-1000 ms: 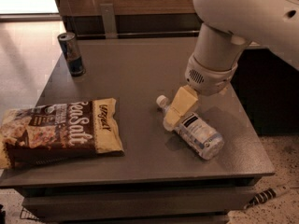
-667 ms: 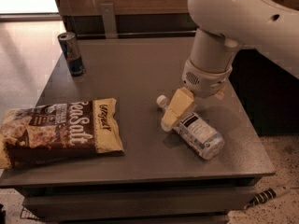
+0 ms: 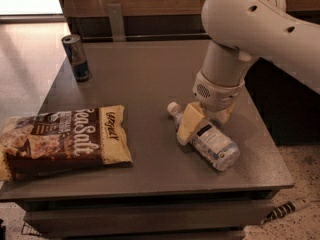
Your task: Place blue plastic bottle upright
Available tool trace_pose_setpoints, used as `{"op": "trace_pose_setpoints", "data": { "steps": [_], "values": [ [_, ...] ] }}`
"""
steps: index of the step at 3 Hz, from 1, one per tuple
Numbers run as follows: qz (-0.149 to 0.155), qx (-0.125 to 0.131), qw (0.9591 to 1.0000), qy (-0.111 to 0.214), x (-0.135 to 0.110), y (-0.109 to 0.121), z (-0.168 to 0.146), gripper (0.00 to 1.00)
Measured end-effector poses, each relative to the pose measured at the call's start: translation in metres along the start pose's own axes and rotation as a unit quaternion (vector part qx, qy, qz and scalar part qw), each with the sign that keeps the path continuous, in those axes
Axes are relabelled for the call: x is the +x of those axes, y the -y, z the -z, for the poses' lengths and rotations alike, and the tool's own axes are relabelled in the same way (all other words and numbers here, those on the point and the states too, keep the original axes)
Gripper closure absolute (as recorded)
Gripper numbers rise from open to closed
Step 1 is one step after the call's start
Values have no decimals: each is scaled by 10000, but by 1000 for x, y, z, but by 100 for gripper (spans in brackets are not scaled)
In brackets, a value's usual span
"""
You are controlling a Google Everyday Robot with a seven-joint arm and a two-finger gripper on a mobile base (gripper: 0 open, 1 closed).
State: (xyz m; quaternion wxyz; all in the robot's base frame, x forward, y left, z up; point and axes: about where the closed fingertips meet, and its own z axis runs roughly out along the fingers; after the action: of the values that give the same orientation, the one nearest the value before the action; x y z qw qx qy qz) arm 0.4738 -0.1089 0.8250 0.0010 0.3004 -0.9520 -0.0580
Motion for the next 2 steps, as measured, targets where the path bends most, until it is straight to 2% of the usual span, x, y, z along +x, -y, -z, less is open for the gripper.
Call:
{"op": "trace_pose_setpoints", "data": {
  "steps": [2],
  "values": [
    [67, -57, 9999, 80, -1, -7, -6, 70]
  ]
}}
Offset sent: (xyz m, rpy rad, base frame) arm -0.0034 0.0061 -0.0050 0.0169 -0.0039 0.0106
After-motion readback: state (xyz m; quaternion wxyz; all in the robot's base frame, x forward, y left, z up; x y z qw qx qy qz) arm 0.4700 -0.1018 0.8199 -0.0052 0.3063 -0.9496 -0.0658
